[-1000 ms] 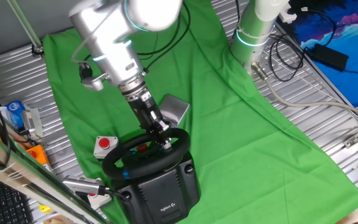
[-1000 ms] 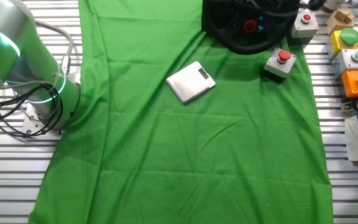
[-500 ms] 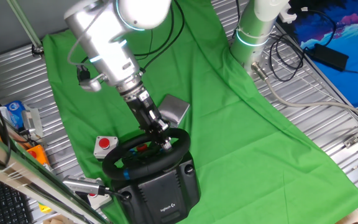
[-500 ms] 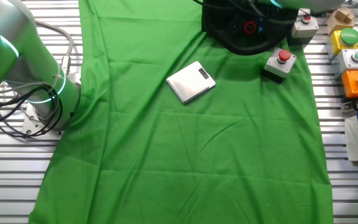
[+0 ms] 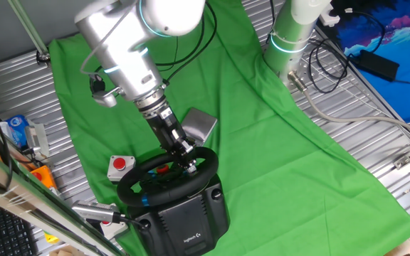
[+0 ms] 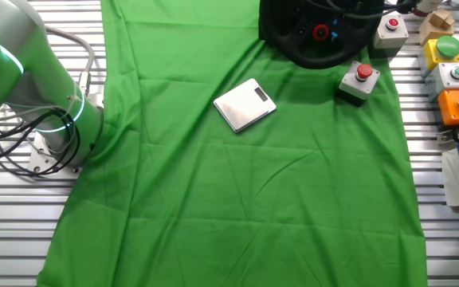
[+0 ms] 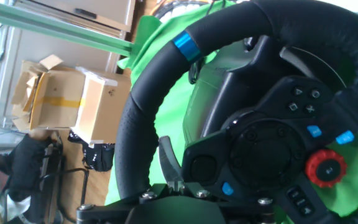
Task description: Rotate the steering wheel 90 degrees counterclockwise
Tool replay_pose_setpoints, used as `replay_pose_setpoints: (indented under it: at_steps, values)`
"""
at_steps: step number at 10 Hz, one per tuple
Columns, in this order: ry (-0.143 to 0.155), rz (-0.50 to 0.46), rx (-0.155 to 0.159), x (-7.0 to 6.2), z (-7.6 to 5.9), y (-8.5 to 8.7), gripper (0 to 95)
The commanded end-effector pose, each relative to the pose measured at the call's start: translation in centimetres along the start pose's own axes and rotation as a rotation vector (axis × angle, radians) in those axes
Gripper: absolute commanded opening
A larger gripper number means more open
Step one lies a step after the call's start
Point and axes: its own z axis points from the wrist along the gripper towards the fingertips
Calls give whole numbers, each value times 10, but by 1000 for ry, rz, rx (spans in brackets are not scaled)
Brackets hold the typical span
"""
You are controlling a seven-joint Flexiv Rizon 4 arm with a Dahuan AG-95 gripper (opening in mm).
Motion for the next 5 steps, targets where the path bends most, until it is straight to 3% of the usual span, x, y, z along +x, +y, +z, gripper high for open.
replay_pose_setpoints:
  at_steps: [1, 5]
  values:
    - [-1, 9, 9, -2, 0, -1, 0]
    - [5, 20, 11, -7, -5, 1, 0]
